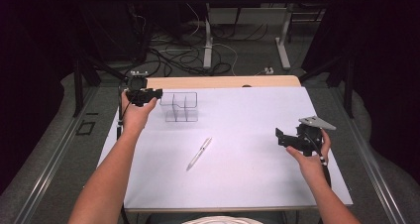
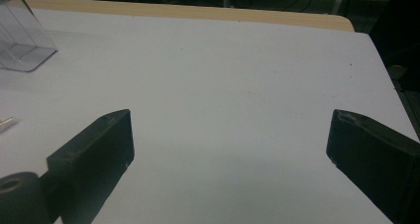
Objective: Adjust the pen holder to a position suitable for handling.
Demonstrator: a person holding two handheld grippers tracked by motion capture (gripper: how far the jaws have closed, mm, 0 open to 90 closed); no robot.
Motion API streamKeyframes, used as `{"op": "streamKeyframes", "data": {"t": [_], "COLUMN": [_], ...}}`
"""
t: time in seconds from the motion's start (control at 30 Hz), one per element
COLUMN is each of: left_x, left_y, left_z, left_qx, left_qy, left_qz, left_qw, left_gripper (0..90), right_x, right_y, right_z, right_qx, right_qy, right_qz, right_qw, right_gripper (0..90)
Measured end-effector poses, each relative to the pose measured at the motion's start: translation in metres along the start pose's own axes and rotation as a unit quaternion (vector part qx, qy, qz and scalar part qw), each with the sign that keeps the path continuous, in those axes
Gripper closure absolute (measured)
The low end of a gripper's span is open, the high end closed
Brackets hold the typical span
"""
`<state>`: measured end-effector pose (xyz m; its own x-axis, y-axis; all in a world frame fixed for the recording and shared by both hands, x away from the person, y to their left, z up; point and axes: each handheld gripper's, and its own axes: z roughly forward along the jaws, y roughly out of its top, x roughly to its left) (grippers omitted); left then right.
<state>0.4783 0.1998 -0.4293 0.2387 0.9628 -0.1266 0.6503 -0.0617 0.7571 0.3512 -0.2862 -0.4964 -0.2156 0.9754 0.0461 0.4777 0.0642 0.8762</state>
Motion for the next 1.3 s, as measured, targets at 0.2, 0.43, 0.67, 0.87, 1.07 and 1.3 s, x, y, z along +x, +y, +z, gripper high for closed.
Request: {"op": "streamKeyframes", "data": {"t": [0.2,0.43,0.67,0.87,1.07,1.3], "left_x": [0.002,0.005,0.008,0.010,0.010,0.010], "left_y": [-0.001,-0.002,-0.003,-0.004,-0.006,-0.007], "left_z": [0.008,0.015,0.025,0.031,0.037,0.044], "left_qx": [0.021,0.036,0.046,0.056,0.070,0.078], "left_qy": [0.005,0.007,0.010,0.012,0.012,0.011], "left_qz": [-0.008,-0.025,-0.031,-0.029,-0.033,-0.044], "left_qw": [0.9997,0.9990,0.9984,0.9980,0.9970,0.9959], "left_gripper": [64.5,69.5,72.6,74.6,76.1,79.6], "right_x": [0.000,0.000,0.000,-0.001,0.001,0.001], "right_y": [0.000,-0.001,-0.002,-0.002,-0.002,-0.003], "right_z": [0.000,0.001,0.002,0.003,0.003,0.005], "right_qx": [0.007,0.009,0.011,0.010,0.009,0.017], "right_qy": [0.001,0.000,0.003,0.007,0.012,0.013], "right_qz": [0.003,0.003,-0.002,-0.002,0.002,0.002], "right_qw": [1.0000,1.0000,0.9999,0.9999,0.9999,0.9998], "right_gripper": [5.0,6.0,6.3,6.3,6.2,4.8]}}
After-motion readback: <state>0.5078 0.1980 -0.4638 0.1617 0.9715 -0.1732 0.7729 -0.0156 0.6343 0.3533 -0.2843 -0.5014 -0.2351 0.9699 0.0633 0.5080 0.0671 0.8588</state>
